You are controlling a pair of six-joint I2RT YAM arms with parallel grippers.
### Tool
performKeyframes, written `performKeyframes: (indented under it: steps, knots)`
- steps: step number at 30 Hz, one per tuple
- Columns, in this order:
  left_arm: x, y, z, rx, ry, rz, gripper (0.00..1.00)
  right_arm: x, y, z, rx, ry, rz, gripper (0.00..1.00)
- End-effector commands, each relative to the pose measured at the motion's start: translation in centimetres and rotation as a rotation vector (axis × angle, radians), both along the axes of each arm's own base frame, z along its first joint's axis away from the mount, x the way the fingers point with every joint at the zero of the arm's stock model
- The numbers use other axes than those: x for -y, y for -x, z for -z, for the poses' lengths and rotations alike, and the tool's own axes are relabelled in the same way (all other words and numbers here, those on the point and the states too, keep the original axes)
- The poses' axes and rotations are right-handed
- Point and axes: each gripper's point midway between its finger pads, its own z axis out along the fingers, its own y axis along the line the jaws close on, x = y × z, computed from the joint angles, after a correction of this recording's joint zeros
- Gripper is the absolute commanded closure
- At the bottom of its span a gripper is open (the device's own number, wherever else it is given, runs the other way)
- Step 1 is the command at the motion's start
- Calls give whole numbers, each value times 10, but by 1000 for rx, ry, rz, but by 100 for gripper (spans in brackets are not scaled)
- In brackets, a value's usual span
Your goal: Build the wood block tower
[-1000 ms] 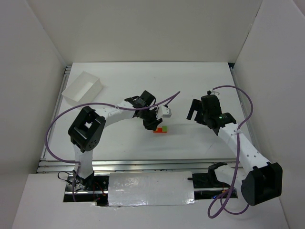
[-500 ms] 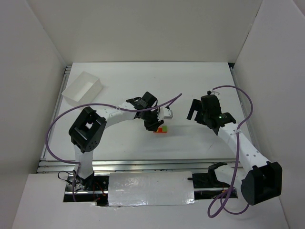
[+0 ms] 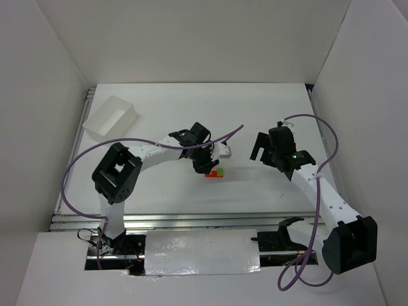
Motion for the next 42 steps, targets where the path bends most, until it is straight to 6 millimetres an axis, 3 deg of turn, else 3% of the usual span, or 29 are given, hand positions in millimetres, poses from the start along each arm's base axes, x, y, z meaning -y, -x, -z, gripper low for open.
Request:
performKeyframes:
  steps: [1, 22, 34, 42]
  knots:
    - [0, -1, -3, 17, -13, 27, 62, 2, -7, -7, 48, 0, 11, 0]
    - [-3, 7, -1, -9, -23, 67, 56, 3, -6, -6, 48, 2, 13, 0]
    - [0, 5, -7, 8, -1, 57, 31, 3, -6, -5, 45, 0, 13, 0]
    - [0, -4, -5, 31, -11, 16, 25, 3, -6, -7, 51, 2, 13, 0]
